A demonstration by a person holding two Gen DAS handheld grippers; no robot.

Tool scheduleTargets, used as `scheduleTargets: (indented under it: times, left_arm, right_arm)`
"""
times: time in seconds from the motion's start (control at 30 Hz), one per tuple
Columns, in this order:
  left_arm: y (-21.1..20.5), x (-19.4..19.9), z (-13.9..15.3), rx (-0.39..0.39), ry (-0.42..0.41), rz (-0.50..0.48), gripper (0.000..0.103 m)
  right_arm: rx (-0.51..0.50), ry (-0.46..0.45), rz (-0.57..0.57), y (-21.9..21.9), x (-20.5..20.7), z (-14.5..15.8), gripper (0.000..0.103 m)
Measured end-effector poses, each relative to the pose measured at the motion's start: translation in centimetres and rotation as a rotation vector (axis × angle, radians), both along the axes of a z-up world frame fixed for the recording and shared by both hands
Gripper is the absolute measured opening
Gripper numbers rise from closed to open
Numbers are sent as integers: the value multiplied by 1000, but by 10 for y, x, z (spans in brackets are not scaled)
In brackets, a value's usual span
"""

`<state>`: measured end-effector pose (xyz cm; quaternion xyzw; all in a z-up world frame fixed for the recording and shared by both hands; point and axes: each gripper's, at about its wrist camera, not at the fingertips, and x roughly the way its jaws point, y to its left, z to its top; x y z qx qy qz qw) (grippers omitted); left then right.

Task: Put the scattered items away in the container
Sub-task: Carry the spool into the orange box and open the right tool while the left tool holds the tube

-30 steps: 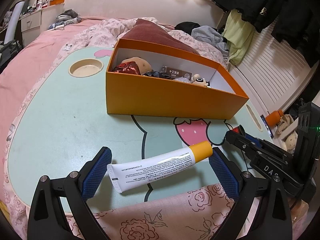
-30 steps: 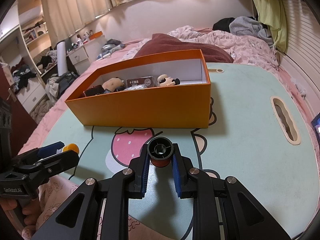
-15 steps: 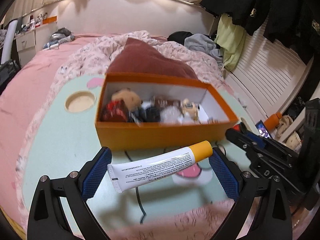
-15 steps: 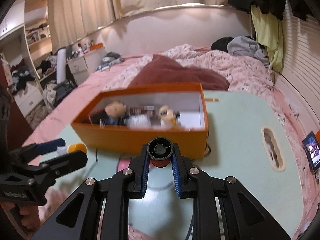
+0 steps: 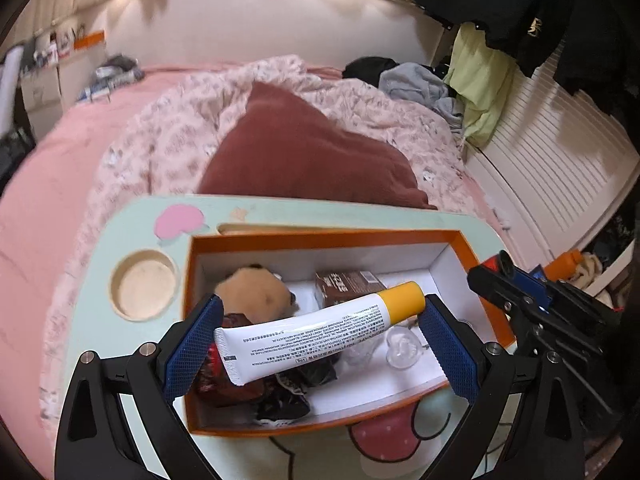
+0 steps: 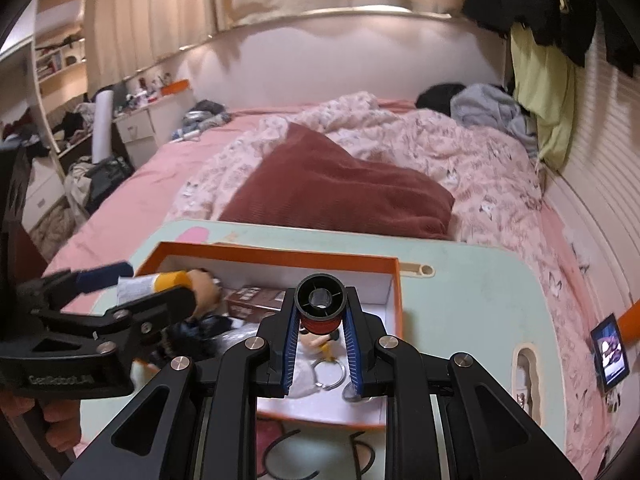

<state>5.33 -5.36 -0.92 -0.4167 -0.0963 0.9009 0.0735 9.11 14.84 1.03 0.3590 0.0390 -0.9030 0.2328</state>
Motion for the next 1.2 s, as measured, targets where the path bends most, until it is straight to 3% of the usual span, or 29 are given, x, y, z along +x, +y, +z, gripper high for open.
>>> scheduleTargets:
  times: [0.43, 1.2]
  left_arm:
    - [-3, -7, -3, -44, -7, 20, 97]
    - [4, -12, -4, -69, -19, 10, 97]
  right_arm:
    - [52, -40, 6, -10, -15, -16, 20]
    - [30, -82, 1, -7, -22, -18, 20]
